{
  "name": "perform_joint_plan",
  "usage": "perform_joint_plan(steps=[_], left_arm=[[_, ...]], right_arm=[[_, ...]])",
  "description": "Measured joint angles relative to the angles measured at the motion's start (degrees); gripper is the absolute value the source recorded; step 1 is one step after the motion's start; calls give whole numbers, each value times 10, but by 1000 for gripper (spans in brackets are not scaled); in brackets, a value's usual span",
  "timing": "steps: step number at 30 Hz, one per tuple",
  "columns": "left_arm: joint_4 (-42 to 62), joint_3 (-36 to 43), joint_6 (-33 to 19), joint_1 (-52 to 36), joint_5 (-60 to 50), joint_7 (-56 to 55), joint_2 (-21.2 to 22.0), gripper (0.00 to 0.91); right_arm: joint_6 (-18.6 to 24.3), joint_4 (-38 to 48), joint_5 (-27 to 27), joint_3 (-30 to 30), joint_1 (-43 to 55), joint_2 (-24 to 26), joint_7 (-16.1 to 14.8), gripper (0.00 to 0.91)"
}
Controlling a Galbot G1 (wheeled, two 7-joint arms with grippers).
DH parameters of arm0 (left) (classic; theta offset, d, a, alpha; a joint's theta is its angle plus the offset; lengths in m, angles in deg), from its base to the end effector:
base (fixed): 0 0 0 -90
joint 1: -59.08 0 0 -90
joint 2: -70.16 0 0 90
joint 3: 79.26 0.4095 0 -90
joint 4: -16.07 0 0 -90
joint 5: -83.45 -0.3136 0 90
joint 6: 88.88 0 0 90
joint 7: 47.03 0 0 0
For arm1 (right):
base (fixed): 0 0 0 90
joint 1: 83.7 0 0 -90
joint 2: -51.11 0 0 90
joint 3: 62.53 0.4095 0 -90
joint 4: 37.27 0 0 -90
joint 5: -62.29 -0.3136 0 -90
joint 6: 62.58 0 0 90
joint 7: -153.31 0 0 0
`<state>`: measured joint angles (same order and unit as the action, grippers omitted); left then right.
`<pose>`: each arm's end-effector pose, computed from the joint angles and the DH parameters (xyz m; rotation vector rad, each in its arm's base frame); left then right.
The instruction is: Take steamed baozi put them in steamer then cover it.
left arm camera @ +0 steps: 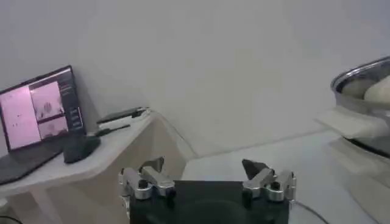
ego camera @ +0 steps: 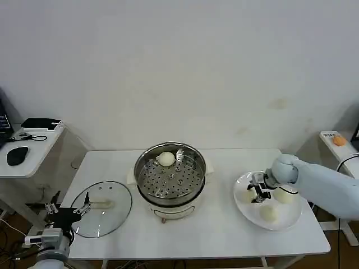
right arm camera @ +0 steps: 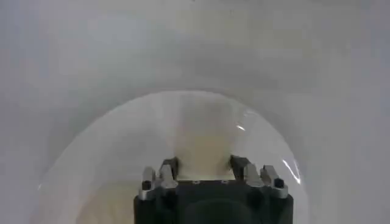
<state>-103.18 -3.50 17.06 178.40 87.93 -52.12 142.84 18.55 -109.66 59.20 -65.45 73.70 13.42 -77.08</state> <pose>0.1212 0.1405 -0.3257 0.2857 -2.8708 -0.4429 0.4969 -0.2166 -0.2233 1.2935 -1.4030 1.4433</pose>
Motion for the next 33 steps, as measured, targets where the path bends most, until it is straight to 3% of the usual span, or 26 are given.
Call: perform_joint_plan(steps=[9, 16, 26, 33], left_arm=[[-5, 1, 7, -4, 1, 2, -7, 907], [-1, -4, 8, -7, 3, 2, -14, 907], [7, -4, 6, -4, 4, 2, -8, 907], [6, -5, 6, -4, -1, 1, -4, 907]], right_arm=[[-9, -26, -35, -16, 74, 6, -2, 574], [-22, -40, -84, -41, 175, -23, 2, 574], [-63, -71, -187, -76, 266, -115, 31, 574], [-99, -61, -259, -89, 266, -217, 68, 574]])
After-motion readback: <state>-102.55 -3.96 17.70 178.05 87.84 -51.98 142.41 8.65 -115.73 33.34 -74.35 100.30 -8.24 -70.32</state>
